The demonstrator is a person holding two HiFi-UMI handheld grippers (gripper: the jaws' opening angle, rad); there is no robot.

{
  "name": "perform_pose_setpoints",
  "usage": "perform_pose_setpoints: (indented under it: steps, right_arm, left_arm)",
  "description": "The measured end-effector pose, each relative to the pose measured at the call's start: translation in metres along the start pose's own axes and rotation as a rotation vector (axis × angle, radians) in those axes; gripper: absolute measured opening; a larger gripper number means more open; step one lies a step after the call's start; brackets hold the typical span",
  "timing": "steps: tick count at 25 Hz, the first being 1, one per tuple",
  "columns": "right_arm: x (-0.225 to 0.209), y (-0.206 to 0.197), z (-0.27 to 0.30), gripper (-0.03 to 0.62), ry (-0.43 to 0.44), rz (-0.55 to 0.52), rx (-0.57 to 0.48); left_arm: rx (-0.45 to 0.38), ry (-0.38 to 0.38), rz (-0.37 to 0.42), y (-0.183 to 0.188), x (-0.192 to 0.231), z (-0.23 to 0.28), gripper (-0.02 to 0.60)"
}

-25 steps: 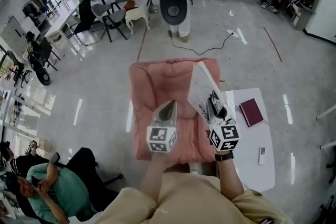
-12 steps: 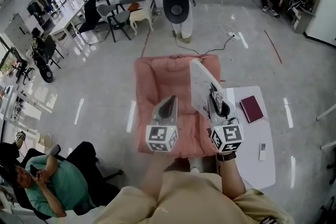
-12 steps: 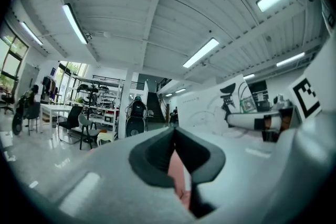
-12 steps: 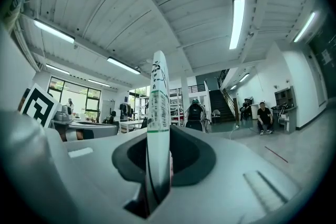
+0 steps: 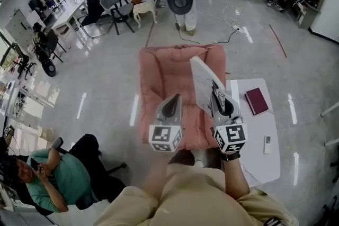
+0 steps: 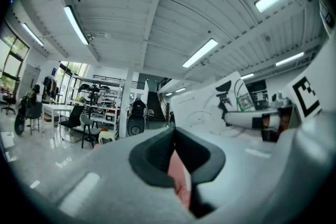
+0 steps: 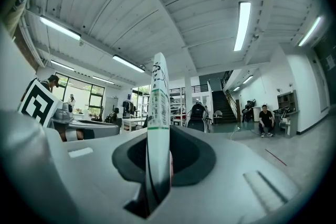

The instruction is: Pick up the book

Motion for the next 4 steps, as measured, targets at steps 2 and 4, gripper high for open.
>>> perform_pose_setpoints:
  steps: [2, 4]
  right_arm:
    - [0.006, -0.011, 0.002, 0.048, -0.002, 0.015, 0.007]
    - [0.013, -0.024, 0.007, 0.048, -0.003, 0.039, 0.015]
  left_arm:
    - [0.018, -0.007, 0.003, -0.012, 0.004, -0.003, 0.003]
    - [0.039, -0.006, -0.003, -0.025, 0.011, -0.006, 0.003]
Point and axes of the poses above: the fingertips, and each gripper's own axes: z forward along the fingers, x to its left, y out of its top, the point moved 8 cm from there along -z, backward along the fingers, and after that the axes turned 10 degrees about -z, right-handed, at the moved point
